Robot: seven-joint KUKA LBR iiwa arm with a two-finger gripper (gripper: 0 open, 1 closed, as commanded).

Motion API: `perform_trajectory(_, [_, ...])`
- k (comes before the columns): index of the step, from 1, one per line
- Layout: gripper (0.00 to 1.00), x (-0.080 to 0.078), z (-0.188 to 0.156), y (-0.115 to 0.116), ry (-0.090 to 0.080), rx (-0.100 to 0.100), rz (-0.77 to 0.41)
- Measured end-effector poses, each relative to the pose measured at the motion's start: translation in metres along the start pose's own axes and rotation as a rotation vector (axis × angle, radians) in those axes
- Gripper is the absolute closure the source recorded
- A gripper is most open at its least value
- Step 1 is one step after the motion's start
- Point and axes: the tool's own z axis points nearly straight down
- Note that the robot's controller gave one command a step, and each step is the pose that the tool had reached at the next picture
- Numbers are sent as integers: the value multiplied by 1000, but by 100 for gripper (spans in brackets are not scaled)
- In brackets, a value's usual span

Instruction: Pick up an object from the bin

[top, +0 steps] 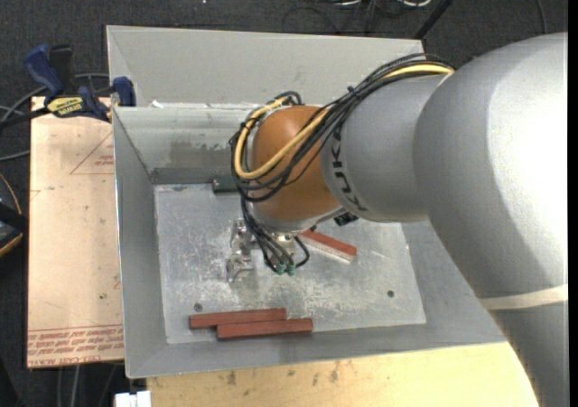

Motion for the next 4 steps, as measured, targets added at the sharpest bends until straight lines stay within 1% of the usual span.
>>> perform_trajectory(1, [0,1,2,0,3,0,0])
perform_trajectory(2, [0,1,2,0,3,0,0])
perform_trajectory(3, [0,-10,-8,-42,4,1,12])
perform_trajectory(4, [0,-14,-3,-69,5,5,38])
